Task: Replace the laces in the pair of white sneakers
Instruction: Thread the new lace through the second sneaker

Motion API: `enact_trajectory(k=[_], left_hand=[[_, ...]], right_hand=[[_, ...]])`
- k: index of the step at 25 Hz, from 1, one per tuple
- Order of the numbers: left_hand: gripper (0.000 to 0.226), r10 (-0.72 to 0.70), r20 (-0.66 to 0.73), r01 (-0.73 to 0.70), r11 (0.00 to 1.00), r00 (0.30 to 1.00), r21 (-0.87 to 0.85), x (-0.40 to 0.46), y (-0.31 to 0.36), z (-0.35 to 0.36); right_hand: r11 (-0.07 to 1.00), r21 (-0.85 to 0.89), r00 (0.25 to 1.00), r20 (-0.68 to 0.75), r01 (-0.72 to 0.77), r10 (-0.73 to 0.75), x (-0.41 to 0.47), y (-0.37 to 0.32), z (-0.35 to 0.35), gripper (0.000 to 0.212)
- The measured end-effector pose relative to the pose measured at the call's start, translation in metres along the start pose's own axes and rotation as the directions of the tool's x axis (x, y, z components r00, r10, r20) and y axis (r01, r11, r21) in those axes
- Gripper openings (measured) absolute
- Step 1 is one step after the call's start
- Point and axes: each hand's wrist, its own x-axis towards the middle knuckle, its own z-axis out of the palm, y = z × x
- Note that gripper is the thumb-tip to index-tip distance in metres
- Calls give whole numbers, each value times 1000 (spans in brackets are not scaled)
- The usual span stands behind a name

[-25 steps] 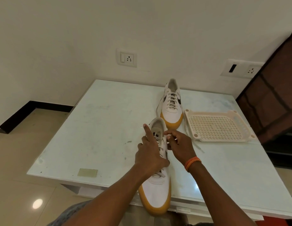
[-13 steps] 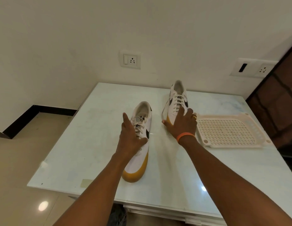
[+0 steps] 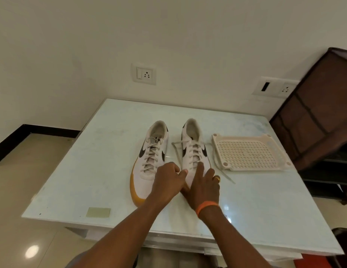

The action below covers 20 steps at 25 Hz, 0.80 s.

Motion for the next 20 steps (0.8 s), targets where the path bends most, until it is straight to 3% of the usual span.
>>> enact_trajectory(k=[2, 4, 8, 10, 12, 14, 16, 20], left_hand=[[46, -106, 50, 109, 993, 993, -50, -10, 1, 10], [49, -216, 114, 235, 950, 970, -206, -16, 9, 11], [44, -451, 337, 562, 674, 827, -479, -23, 21, 16], [30, -482, 391, 617, 540, 784, -572, -25, 21, 20], [14, -484, 373, 603, 517, 792, -608, -21, 22, 21], [13, -444, 296, 524, 586, 846, -617, -18, 30, 17], [20, -343, 187, 382, 688, 920, -617, -16, 40, 13], [21, -137, 118, 181, 776, 983, -604, -21, 50, 2]], right_hand=[[1000, -11, 1000, 24, 0, 0, -42, 13, -2, 99], [999, -33, 998, 64, 13, -11, -77, 25, -7, 100], [995, -68, 988, 141, 76, -66, -110, 42, -18, 102], [994, 113, 984, 178, 6, -27, -93, 54, -28, 94], [881, 449, 976, 209, -148, 57, -62, 66, -34, 71], [670, 693, 962, 229, -268, 148, -35, 72, -32, 47], [528, 790, 950, 253, -311, 182, -19, 68, -30, 41], [454, 828, 944, 276, -330, 182, 4, 55, -30, 47]])
